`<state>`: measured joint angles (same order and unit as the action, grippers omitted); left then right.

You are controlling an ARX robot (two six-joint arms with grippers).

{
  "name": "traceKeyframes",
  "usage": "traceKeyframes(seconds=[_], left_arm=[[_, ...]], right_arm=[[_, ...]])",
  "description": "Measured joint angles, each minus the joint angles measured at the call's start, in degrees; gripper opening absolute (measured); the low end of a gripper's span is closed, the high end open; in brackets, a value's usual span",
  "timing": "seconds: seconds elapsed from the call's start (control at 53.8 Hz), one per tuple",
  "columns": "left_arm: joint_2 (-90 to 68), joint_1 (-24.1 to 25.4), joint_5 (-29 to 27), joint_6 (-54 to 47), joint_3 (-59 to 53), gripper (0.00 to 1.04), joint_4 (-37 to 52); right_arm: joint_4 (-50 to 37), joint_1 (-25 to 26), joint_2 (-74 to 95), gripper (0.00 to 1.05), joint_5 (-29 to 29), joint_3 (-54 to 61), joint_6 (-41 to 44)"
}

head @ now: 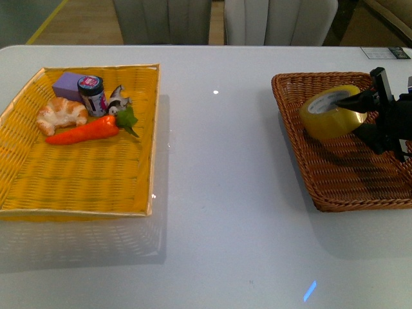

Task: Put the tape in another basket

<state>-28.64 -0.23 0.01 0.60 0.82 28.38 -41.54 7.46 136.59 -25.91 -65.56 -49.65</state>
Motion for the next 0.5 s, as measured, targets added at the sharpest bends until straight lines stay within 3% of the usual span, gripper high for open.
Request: traceKeyframes(seconds=[0.279, 0.502], left_arm=[[7.0, 0.0, 0.0, 0.0, 0.0, 0.02, -6.8], [12.0, 0.0, 0.0, 0.0, 0.0, 0.02, -11.7]], right_arm=[[2.6, -1.1, 1.6, 0.48, 0.8, -4.0, 0.1], [3.4, 0.1, 1.6, 0.84, 0.9, -1.6, 1.2]])
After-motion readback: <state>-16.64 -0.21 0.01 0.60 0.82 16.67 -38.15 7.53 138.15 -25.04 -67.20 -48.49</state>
